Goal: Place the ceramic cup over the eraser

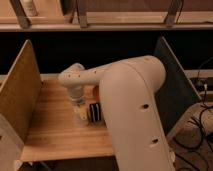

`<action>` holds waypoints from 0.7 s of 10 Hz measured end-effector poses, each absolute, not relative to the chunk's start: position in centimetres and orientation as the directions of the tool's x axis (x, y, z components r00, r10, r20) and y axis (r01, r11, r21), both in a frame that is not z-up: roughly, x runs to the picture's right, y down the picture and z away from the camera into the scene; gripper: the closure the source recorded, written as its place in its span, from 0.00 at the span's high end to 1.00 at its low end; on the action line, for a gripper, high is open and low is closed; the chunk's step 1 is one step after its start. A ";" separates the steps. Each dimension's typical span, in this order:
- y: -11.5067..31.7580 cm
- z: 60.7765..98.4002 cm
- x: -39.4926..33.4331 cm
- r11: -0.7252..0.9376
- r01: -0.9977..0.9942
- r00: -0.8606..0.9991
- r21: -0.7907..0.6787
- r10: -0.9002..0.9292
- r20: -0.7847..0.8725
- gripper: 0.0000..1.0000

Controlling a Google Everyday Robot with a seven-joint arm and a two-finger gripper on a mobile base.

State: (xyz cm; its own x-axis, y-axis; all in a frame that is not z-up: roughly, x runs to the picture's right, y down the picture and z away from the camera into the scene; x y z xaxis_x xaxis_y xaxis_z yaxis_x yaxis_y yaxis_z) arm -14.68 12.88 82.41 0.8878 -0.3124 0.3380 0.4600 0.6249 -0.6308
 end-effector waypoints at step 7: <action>12.2 82.0 -15.5 0.632 0.459 0.888 -0.624 -0.316 0.333 0.13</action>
State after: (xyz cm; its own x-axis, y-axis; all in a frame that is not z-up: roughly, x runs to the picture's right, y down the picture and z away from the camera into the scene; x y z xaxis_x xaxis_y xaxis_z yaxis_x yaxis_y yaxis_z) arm -15.48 12.16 82.00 0.8884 -0.3156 0.3333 0.4588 0.6324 -0.6241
